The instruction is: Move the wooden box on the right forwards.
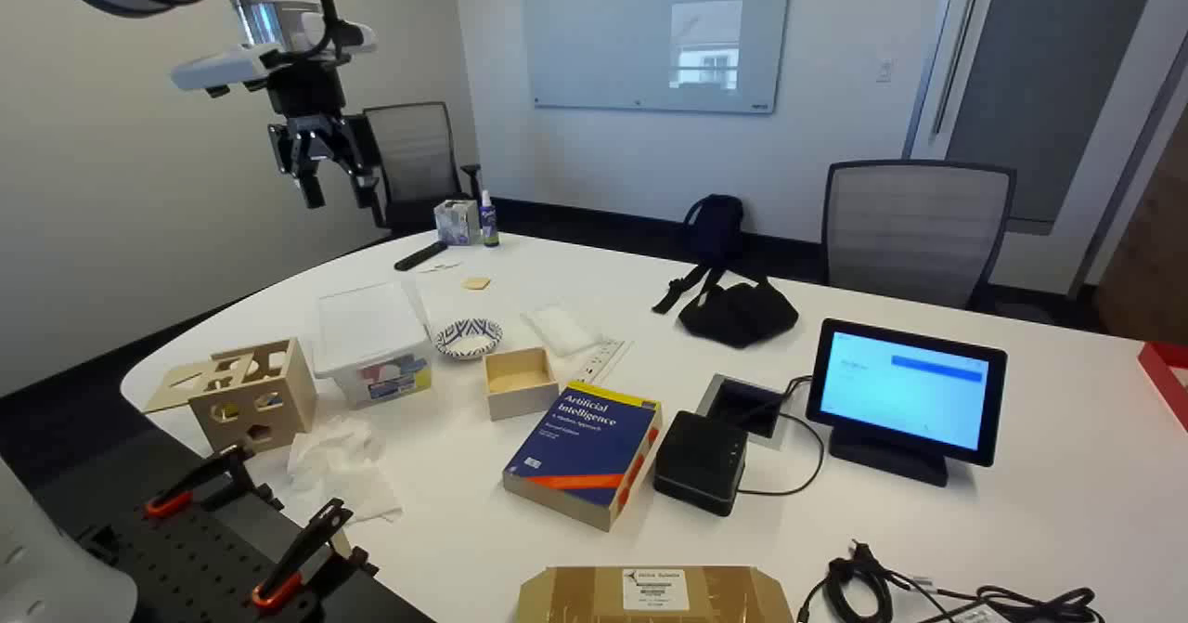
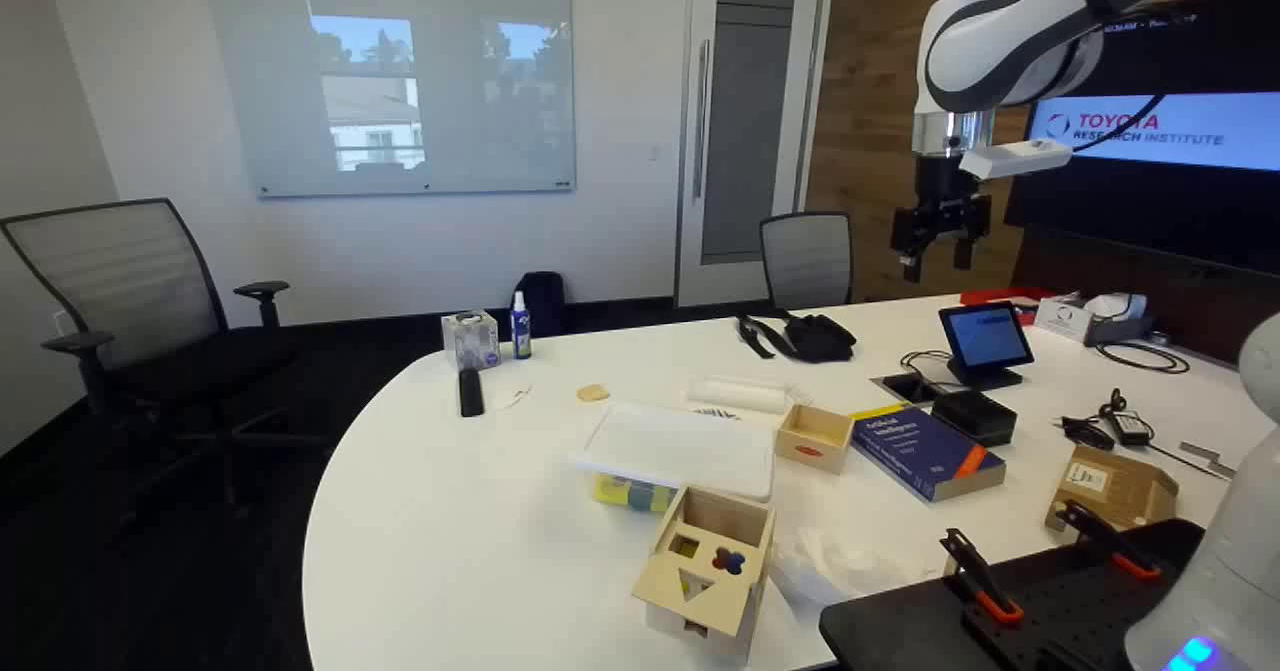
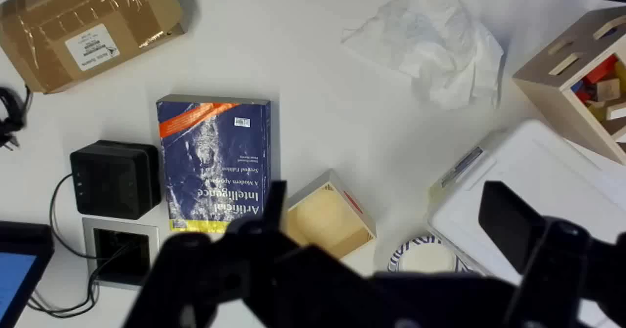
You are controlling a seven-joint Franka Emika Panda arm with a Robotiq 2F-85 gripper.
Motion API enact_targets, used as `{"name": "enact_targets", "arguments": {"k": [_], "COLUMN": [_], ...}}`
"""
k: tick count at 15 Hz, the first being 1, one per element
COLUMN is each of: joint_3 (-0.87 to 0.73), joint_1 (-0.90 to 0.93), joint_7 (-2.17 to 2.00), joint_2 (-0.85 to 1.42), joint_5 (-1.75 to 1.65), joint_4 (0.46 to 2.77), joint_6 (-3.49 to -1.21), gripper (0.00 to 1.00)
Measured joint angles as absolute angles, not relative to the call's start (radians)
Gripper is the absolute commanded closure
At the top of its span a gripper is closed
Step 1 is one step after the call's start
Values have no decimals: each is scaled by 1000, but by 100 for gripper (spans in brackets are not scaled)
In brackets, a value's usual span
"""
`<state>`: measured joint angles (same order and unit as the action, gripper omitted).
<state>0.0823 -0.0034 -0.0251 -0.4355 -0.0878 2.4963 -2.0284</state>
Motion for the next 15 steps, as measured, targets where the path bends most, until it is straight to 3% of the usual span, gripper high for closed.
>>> {"name": "enact_targets", "arguments": {"k": [10,15], "joint_3": [72,0], "joint_1": [-3,-4], "joint_7": [-24,1], "joint_2": [-424,-286], "joint_5": [-88,-51], "joint_4": [2493,2450], "joint_6": [-2033,-2221], "gripper": [0,0]}}
